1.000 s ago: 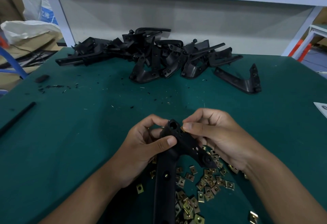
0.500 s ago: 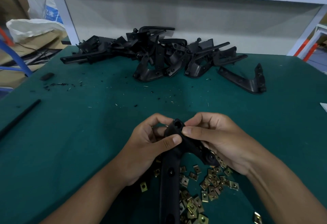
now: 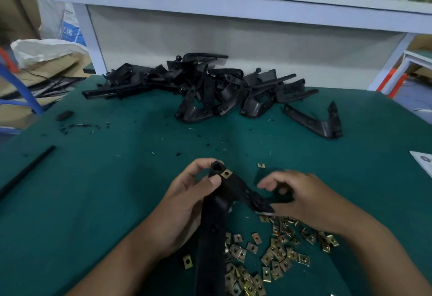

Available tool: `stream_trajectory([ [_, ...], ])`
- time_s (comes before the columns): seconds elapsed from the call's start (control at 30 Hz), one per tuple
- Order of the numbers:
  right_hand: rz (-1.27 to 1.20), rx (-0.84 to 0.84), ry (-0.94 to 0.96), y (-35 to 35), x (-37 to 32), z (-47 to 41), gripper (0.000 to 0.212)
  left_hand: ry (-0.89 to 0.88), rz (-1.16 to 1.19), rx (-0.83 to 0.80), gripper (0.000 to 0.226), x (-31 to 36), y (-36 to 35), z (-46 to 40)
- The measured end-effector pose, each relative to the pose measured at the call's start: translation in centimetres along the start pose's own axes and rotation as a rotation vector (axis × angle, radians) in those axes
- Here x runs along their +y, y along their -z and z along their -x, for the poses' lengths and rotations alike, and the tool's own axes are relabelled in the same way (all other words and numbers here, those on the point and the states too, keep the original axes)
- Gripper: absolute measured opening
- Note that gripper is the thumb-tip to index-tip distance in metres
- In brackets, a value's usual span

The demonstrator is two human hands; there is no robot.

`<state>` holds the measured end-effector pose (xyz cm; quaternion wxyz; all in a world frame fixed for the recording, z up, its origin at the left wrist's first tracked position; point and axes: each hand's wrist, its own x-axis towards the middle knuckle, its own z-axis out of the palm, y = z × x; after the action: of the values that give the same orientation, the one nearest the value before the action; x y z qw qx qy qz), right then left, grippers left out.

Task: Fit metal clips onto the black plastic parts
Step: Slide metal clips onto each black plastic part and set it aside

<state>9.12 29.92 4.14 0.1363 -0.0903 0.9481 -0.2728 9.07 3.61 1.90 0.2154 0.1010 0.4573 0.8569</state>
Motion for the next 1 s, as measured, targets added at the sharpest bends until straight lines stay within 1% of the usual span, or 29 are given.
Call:
stream_trajectory([
  [0.07, 0.023, 0.013, 0.036, -0.4, 0.3, 0.2, 0.026, -0.004, 0.026, 0.045, 0.029, 0.2, 0.1, -0.1],
  [0.13, 0.008, 0.062, 0.074, -0.7, 0.4, 0.0, 0.013, -0.023, 0.02, 0.051, 0.035, 0.4, 0.3, -0.2],
  [0.17, 0.009, 0.081, 0.089, -0.8, 0.4, -0.1, 0.009, -0.025, 0.021, 0.056, 0.035, 0.5, 0.3, -0.4],
  [0.27, 0.024, 0.114, 0.122, -1.3, 0.5, -0.3, 0.008, 0.002, 0.056, 0.101, 0.018, 0.6, 0.4, -0.9],
  [0.33, 0.012, 0.186, 0.133, -1.6, 0.4, -0.3, 0.007, 0.013, 0.05, 0.114, 0.011, 0.6, 0.5, -0.9],
  [0.37, -0.029, 0.245, 0.139, -1.7, 0.2, -0.3, 0.009, 0.02, 0.03, 0.111, 0.015, 0.6, 0.5, -0.8],
  [0.4, -0.113, 0.301, 0.148, -1.8, 0.0, -0.3, 0.012, 0.03, 0.005, 0.099, 0.024, 0.6, 0.5, -0.6],
  [0.43, -0.235, 0.338, 0.155, -1.9, -0.3, -0.3, 0.016, 0.038, -0.01, 0.09, 0.035, 0.6, 0.4, -0.4],
  [0.47, -0.373, 0.346, 0.16, -2.1, -0.6, -0.4, 0.02, 0.042, -0.005, 0.082, 0.04, 0.5, 0.4, -0.2],
  [0.53, -0.648, 0.283, 0.152, -2.4, -1.6, -0.4, 0.028, 0.054, 0.058, 0.076, 0.034, 0.4, 0.4, -0.1],
  [0.6, -0.93, 0.166, 0.134, -2.9, -2.4, -0.4, 0.03, 0.076, 0.101, 0.085, 0.029, 0.4, 0.3, -0.2],
  [0.63, -1.043, 0.121, 0.124, -3.0, -2.7, -0.4, 0.028, 0.08, 0.093, 0.087, 0.028, 0.3, 0.4, -0.4],
  [0.7, -1.183, 0.059, 0.124, -3.0, -2.9, -0.3, 0.02, 0.087, 0.06, 0.074, 0.019, 0.4, 0.6, -0.7],
  [0.73, -1.218, 0.042, 0.133, -2.9, -2.9, -0.3, 0.02, 0.091, 0.055, 0.071, 0.017, 0.5, 0.7, -0.8],
  [0.77, -1.235, 0.031, 0.141, -2.8, -3.0, -0.3, 0.023, 0.089, 0.057, 0.065, 0.022, 0.5, 0.9, -0.9],
  [0.83, -1.233, 0.044, 0.142, -2.8, -3.1, -0.3, 0.025, 0.084, 0.055, 0.042, 0.047, 0.4, 1.3, -0.8],
  [0.87, -1.231, 0.056, 0.137, -2.8, -3.1, -0.3, 0.026, 0.075, 0.032, 0.031, 0.054, 0.3, 1.4, -0.7],
  [0.93, -1.238, 0.065, 0.13, -2.9, -3.1, -0.3, 0.024, 0.062, -0.055, 0.014, 0.062, 0.2, 1.4, -0.3],
  [1.0, -1.241, 0.052, 0.133, -2.9, -3.2, -0.3, 0.02, 0.084, -0.095, 0.019, 0.07, 0.2, 1.1, -0.1],
])
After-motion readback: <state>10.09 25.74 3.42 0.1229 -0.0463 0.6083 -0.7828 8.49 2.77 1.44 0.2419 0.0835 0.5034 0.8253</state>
